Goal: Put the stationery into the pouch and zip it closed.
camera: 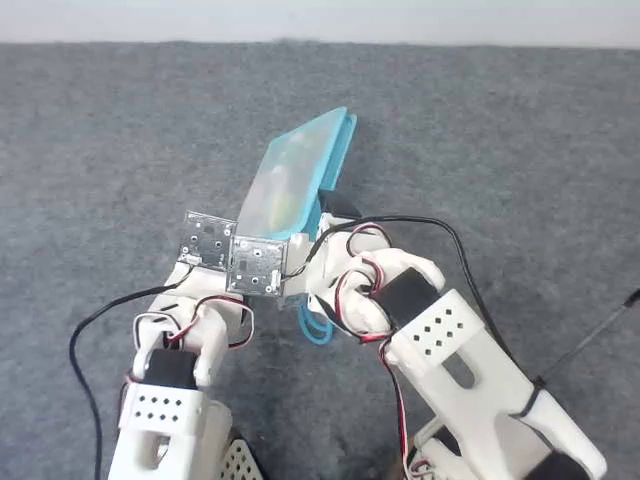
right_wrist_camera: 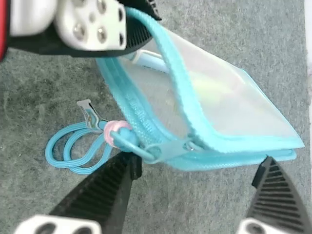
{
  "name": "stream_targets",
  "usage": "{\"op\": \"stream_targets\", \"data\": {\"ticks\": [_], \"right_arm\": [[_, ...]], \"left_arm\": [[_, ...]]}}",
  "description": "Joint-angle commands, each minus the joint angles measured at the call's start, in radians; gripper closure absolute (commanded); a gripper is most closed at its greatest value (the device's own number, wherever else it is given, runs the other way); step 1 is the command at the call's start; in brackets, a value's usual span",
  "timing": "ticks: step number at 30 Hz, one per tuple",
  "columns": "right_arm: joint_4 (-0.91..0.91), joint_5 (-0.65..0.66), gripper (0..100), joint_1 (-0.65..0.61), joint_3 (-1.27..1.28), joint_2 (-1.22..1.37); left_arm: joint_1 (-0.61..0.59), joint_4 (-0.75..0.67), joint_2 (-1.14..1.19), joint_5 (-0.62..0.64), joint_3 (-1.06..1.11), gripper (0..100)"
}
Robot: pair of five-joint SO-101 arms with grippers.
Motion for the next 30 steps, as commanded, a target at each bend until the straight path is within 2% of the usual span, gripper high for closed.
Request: {"op": "stream_targets", "data": {"ticks": [1,13,23,26,30], "right_arm": [[-0.030,0.038,64.8,0.005,-0.071,-0.001],[-0.048,0.064,65.5,0.007,-0.166,0.157],[-0.021,0.051,90.2,0.002,-0.144,0.183],[-0.018,-0.020,98.7,0.008,-0.144,0.188],[-0.018,-0.121,99.3,0.021,-0.109,0.182]], "left_arm": [[0.014,-0.017,0.002,-0.015,-0.071,99],[0.014,-0.018,0.002,-0.018,-0.058,99],[0.012,-0.017,0.002,-0.020,-0.054,99],[0.012,-0.011,0.002,-0.020,-0.054,99],[0.012,-0.005,-0.005,-0.020,-0.054,99]]}}
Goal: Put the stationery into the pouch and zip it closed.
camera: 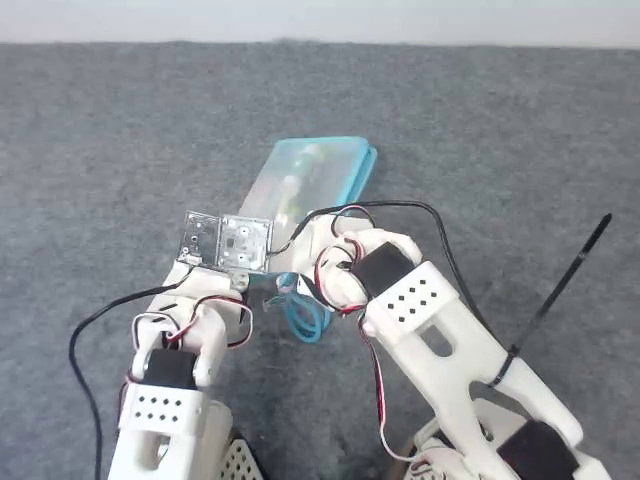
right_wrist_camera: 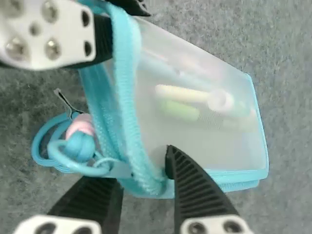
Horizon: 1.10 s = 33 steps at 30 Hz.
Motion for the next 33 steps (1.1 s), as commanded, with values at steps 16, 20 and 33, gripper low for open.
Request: {"op": "stream_targets", "data": {"ticks": [16,20,33], "right_arm": [[0.005,-0.496,99.2,0.231,0.117,-0.005],[-0.022,-0.548,99.2,0.286,0.117,-0.007],[-0.027,-0.644,99.2,0.311,0.109,-0.018]], "left_arm": [[-0.037,0.066,-0.160,-0.034,-0.094,85],[-0.040,0.233,-0.385,-0.034,-0.091,85],[0.193,0.333,-0.402,-0.137,-0.071,84]]}}
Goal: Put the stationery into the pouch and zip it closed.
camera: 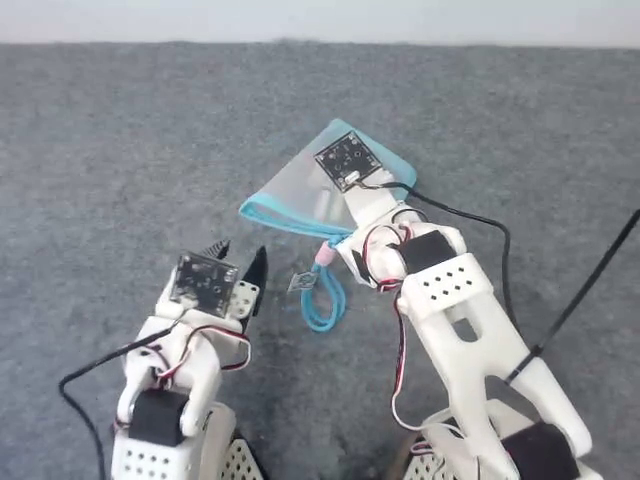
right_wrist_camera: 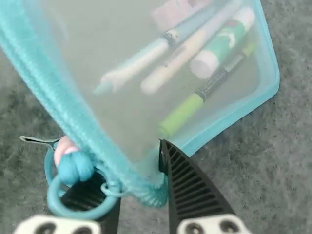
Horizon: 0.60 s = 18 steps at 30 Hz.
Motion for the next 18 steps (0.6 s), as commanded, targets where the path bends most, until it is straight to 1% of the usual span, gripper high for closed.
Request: {"op": "stream_targets", "data": {"ticks": [1,4,6,8,13,18], "right_arm": [[0.005,-0.029,99.2,0.030,-0.012,-0.016],[0.065,-0.029,99.2,0.002,-0.025,-0.038],[0.111,-0.029,99.2,-0.025,-0.026,-0.093],[0.140,-0.026,99.2,-0.050,-0.011,-0.173],[0.119,0.020,99.2,-0.094,0.092,-0.328],[0.076,0.026,99.2,-0.171,0.155,-0.354]], "left_arm": [[0.144,0.000,0.103,-0.087,-0.033,84],[0.207,-0.014,0.153,-0.095,-0.033,82],[0.207,-0.040,0.184,-0.092,-0.031,78],[0.207,-0.055,0.199,-0.092,-0.019,75],[0.213,-0.077,0.198,-0.092,-0.002,75],[0.213,-0.098,0.201,-0.092,0.002,75]]}}
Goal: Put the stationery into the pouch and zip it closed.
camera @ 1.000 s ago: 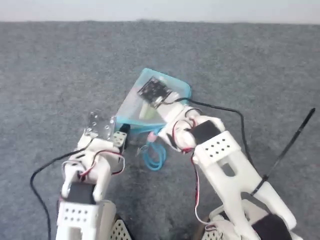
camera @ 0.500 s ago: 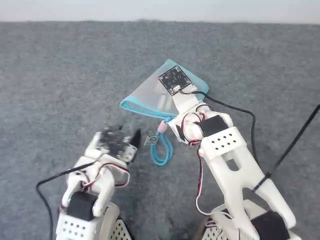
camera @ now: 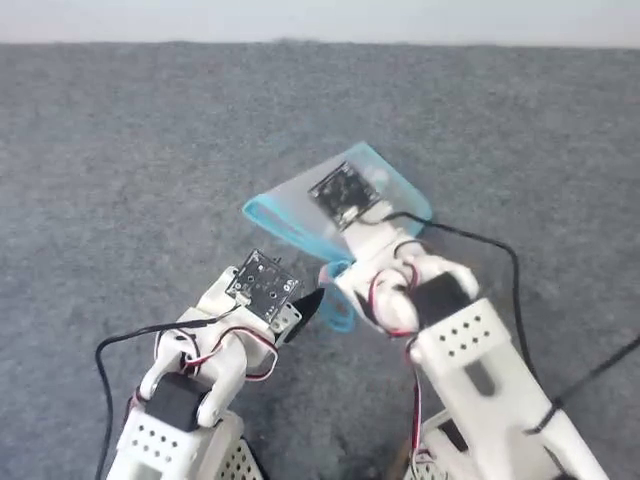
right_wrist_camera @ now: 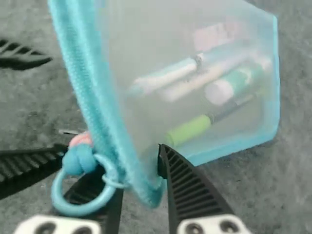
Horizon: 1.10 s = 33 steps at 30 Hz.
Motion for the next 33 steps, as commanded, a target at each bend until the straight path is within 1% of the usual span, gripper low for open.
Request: {"op": "stream_targets", "data": {"ticks": [1,7,14,19,22,24,27,31,33], "right_arm": [[-0.027,0.015,99.2,-0.061,0.003,-0.050],[-0.033,0.015,99.2,-0.111,0.006,-0.050],[-0.050,0.018,99.2,-0.113,0.025,-0.048],[-0.140,0.054,99.2,-0.113,0.118,-0.048],[-0.142,0.055,99.2,-0.113,0.121,-0.048],[-0.143,0.057,99.2,-0.111,0.123,-0.048],[-0.145,0.058,99.2,-0.108,0.124,-0.048],[-0.143,0.064,99.2,-0.062,0.126,-0.050],[-0.139,0.094,99.2,-0.041,0.133,-0.050]], "left_arm": [[0.005,-0.058,0.011,-0.009,0.004,75],[0.006,-0.084,0.011,-0.008,0.022,75],[0.006,-0.087,0.011,-0.008,0.019,76],[0.006,-0.091,0.009,-0.012,0.018,88],[0.002,-0.107,0.009,-0.012,0.018,94],[-0.002,-0.110,0.009,-0.014,0.019,97],[-0.003,-0.109,0.009,-0.014,0.019,99],[-0.008,-0.106,0.009,-0.015,0.019,99],[-0.043,-0.110,0.009,-0.015,0.019,99]]}}
